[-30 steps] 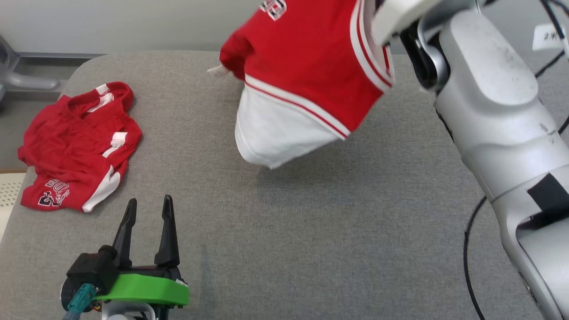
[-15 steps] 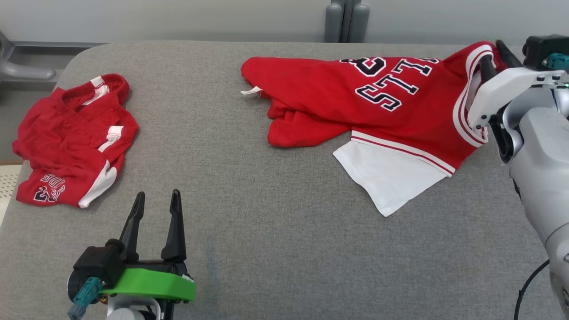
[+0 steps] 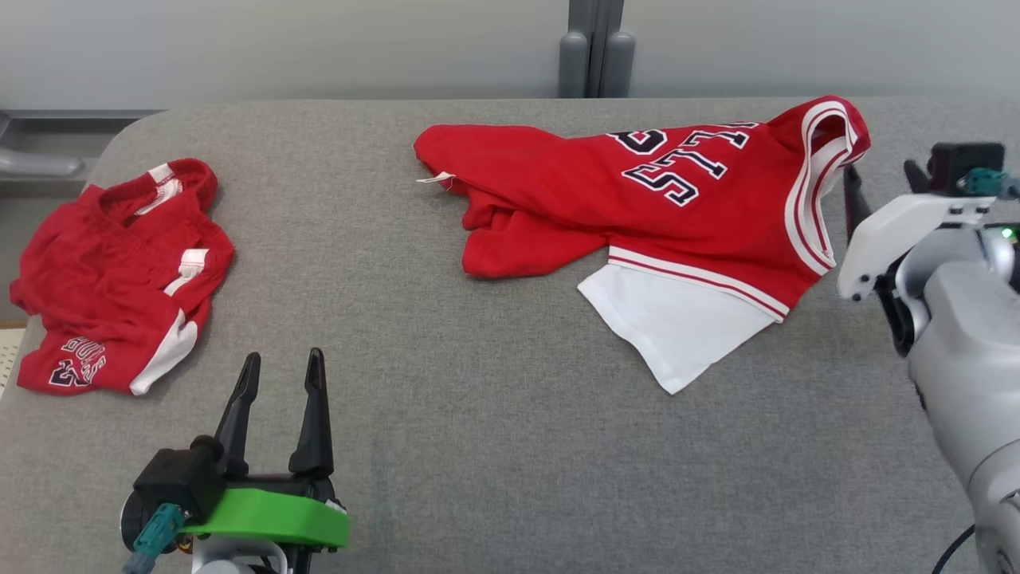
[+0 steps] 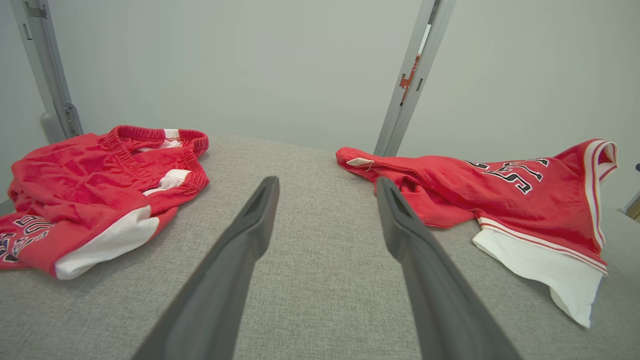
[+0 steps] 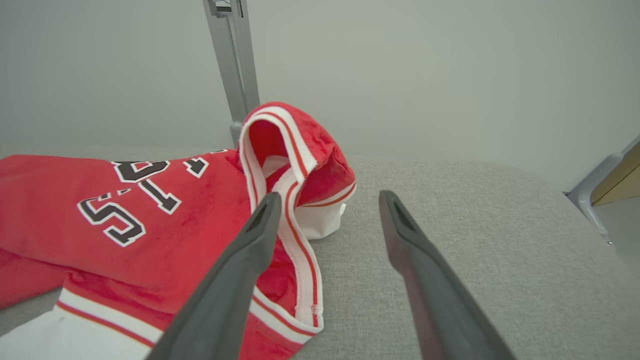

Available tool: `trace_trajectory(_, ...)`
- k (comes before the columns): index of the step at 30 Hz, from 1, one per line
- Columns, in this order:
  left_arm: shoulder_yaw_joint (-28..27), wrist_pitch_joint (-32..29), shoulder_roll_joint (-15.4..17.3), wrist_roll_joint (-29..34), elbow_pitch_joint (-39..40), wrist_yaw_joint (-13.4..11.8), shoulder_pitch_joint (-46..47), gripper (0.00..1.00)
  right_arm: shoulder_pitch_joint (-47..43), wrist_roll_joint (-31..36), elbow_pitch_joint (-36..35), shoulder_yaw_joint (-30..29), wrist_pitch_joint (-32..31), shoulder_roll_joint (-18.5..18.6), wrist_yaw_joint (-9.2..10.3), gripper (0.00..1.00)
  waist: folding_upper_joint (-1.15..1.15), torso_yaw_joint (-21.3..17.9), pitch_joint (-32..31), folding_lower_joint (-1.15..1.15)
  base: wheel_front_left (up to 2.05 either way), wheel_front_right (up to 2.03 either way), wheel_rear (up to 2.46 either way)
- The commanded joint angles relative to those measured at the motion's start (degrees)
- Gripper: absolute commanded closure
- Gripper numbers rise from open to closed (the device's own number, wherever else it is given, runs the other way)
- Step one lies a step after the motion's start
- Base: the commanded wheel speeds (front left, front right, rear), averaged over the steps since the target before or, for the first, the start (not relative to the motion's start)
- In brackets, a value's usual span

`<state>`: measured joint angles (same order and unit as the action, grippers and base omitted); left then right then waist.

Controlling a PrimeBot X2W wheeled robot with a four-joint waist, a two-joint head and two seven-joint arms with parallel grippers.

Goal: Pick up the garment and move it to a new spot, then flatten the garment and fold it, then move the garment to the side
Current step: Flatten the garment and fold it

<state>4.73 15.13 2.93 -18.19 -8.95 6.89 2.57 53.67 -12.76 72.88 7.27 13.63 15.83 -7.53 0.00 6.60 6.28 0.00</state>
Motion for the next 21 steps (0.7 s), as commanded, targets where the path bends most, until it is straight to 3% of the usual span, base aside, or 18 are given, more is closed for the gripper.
trace_trajectory(1,-0.25,0.03,0.02,-0.12,0.33,0.12,-0.92,0.00,-2.07,0.26,-0.11,0.50,-0.03,-0.27,0.09,0.00,0.00,-0.88,-0.89,0.00,0.00,0.00,0.00)
trace_trajectory(12,-0.54,0.03,0.03,0.64,1.76,0.13,-0.02,0.00,-11.15,-5.14,-1.11,0.79,-3.06,-8.36,0.09,0.00,0.00,-0.66,0.29,0.00,0.00,0.00,0.00)
trace_trajectory(21,-0.35,0.03,0.03,0.87,1.19,0.27,1.43,0.00,-9.91,-3.29,0.57,-4.18,-4.98,-7.74,0.09,0.00,0.00,1.80,2.67,0.00,0.00,0.00,0.00)
